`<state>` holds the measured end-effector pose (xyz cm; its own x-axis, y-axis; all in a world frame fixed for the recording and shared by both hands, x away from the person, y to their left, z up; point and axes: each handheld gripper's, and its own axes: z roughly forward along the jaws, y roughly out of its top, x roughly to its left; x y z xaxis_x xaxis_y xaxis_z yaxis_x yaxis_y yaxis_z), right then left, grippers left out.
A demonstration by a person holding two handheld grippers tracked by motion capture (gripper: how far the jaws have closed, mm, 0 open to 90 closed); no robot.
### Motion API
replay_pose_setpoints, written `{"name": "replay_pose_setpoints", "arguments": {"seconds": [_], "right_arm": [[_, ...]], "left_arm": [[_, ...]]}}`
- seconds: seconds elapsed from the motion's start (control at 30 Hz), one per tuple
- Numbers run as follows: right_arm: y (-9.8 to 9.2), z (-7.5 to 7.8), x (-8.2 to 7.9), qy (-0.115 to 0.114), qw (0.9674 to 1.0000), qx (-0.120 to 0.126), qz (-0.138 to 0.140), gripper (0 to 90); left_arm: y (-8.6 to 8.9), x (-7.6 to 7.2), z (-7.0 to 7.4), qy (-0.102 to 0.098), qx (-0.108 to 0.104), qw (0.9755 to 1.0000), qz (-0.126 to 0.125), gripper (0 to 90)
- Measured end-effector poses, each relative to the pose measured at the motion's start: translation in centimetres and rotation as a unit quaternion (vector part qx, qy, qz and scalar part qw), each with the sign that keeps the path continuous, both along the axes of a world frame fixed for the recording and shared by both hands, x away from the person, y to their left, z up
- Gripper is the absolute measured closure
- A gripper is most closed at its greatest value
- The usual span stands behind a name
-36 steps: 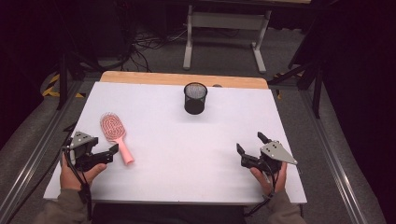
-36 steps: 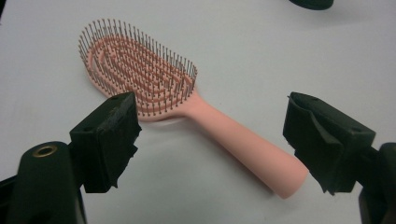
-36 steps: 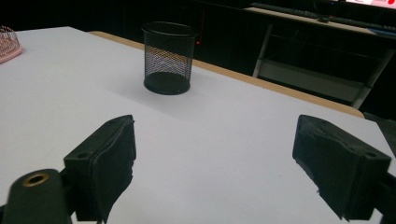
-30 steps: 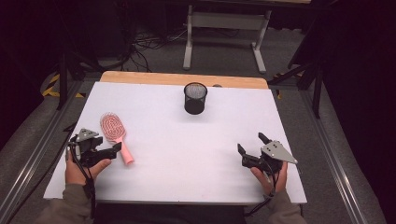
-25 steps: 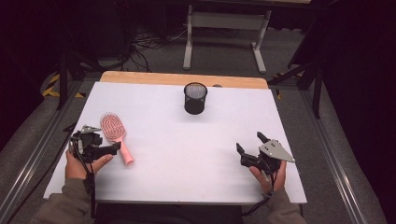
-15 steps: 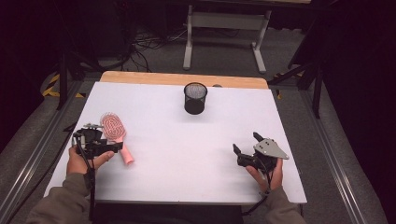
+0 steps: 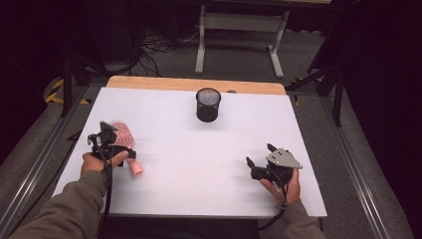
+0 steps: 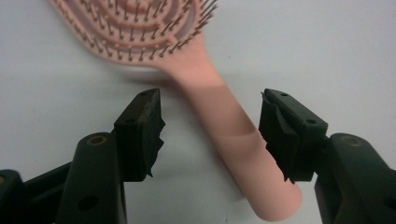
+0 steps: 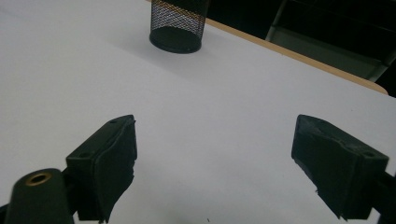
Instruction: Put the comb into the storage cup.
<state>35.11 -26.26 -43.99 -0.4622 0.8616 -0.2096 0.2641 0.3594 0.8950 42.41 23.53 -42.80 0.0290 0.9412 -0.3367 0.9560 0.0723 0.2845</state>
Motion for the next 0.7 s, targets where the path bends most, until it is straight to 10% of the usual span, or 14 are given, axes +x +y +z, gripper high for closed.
{"name": "replay_pose_setpoints", "arguments": {"seconds": [0.33,0.7], "right_arm": [[-0.1,-0.3,0.4,0.02,0.9998,0.001,0.002,15.0],[0.0,-0.5,0.6,0.033,0.9994,-0.007,0.001,15.1]], "left_arm": [[-1.3,1.5,-0.4,0.007,0.033,0.9979,0.054,48.2],[-2.1,1.6,-0.5,-0.02,0.087,0.9944,0.057,57.7]]}}
